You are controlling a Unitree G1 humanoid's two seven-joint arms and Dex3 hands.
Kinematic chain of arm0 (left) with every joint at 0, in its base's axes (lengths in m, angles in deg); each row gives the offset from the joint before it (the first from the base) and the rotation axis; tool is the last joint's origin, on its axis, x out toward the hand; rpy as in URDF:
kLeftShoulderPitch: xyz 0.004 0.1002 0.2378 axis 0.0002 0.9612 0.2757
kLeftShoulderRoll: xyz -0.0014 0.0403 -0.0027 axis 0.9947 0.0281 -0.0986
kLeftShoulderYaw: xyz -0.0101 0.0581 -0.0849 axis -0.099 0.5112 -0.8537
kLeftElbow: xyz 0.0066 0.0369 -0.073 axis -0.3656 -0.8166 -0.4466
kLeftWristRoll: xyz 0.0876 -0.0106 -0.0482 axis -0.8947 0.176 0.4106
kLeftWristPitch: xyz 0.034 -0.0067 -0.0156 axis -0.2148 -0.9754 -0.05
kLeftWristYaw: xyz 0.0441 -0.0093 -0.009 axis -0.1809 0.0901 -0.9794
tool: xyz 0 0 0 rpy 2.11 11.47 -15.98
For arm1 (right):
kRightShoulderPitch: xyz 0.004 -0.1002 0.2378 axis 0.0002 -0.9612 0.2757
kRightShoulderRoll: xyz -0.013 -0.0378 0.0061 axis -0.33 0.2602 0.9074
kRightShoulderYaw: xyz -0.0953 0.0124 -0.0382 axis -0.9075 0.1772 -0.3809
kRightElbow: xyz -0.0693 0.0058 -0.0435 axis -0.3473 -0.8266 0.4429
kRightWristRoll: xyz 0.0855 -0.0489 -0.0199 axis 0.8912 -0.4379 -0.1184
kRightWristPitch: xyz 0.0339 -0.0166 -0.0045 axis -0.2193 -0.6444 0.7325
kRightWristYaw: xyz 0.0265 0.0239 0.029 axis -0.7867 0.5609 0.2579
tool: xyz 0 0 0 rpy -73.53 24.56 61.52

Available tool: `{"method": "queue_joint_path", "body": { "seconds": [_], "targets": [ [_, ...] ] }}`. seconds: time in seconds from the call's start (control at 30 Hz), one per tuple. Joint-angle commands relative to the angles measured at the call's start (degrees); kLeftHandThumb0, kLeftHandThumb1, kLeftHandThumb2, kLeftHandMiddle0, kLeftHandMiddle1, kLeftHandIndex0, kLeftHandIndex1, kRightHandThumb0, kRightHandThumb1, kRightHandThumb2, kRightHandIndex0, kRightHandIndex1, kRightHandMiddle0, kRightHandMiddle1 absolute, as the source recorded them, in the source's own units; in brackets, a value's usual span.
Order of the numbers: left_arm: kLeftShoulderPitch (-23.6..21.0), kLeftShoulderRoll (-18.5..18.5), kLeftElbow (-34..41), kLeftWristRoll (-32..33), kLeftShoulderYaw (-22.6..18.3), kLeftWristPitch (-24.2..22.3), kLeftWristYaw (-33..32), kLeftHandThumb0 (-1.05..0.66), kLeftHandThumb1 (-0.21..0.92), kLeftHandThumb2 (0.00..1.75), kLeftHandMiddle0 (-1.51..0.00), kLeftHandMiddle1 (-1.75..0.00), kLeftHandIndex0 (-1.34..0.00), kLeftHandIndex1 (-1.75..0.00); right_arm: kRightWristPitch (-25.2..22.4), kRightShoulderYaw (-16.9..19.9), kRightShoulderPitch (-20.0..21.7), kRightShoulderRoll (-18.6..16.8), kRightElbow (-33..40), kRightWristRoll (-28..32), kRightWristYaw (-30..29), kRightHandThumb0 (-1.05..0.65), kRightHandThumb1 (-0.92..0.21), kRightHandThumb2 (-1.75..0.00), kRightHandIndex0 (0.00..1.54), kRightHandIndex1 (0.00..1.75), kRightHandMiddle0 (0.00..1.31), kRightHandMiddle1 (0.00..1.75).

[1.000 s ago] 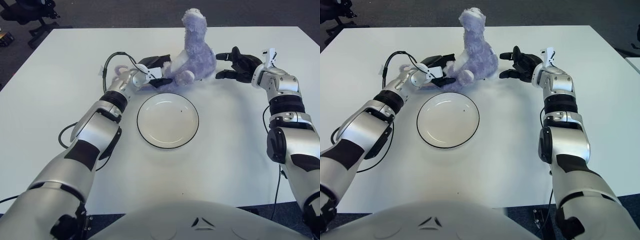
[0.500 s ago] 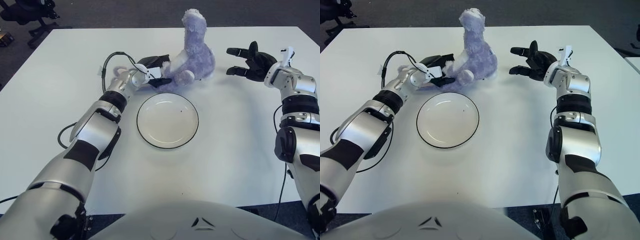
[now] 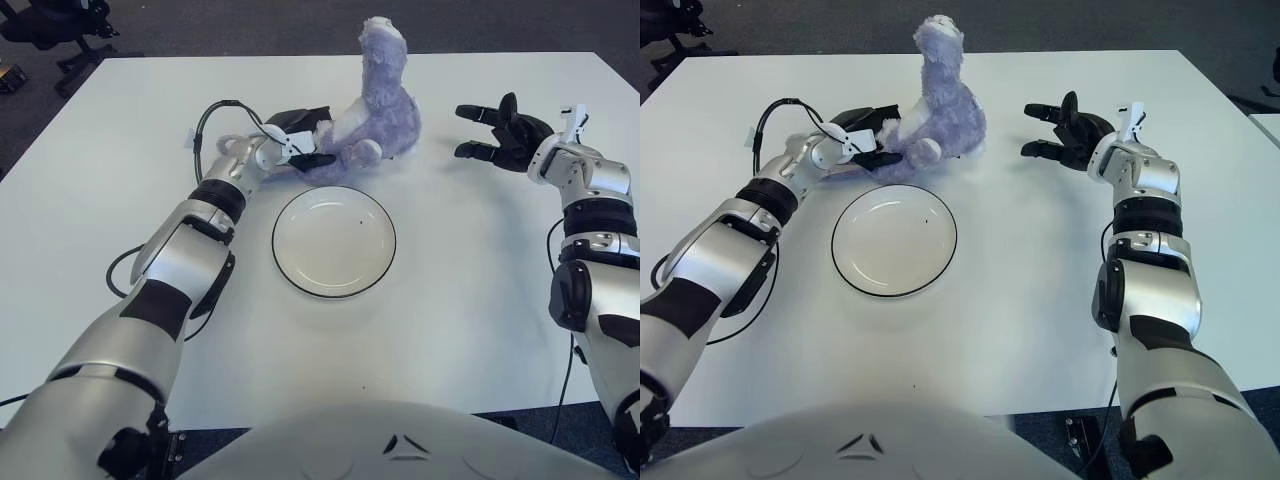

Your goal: Put the doll into the plate.

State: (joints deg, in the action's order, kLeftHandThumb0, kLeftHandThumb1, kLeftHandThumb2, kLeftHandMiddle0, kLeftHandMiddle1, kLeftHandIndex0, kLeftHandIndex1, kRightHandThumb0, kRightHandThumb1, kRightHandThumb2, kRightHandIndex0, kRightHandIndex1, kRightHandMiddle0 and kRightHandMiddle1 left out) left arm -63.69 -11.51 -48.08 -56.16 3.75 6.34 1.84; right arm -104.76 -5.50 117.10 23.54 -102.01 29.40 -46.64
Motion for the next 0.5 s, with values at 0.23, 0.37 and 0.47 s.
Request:
{"method": "queue_joint_path", "body": {
  "seconds": [0.23,0.37,0.47],
  "targets": [
    [3.1,4.2,10.9,1.8,-3.4,-4.2,4.0,-0.12,0.58,0.68,-1.0,-1.75,-0.8,-1.75,5.1,-0.6,-2.4,-2.3,-5.4,-0.5,-1.8,-0.73,-0.92,-0.95,0.96,0.03,0.49,0.35],
    [4.9,5.1,17.1,1.6,-4.6,-7.5,5.7,-0.11,0.58,0.67,-1.0,-1.75,-0.8,-1.75,6.7,-0.8,-1.9,-2.5,-7.6,-0.5,-1.8,-0.72,-0.92,-0.94,0.97,0.03,0.48,0.35],
    [5.8,5.3,19.6,1.5,-5.1,-9.1,6.6,-0.11,0.59,0.66,-0.99,-1.75,-0.8,-1.75,7.4,-0.8,-1.7,-2.4,-8.5,-0.5,-1.7,-0.72,-0.92,-0.94,0.97,0.03,0.48,0.36]
  ]
}}
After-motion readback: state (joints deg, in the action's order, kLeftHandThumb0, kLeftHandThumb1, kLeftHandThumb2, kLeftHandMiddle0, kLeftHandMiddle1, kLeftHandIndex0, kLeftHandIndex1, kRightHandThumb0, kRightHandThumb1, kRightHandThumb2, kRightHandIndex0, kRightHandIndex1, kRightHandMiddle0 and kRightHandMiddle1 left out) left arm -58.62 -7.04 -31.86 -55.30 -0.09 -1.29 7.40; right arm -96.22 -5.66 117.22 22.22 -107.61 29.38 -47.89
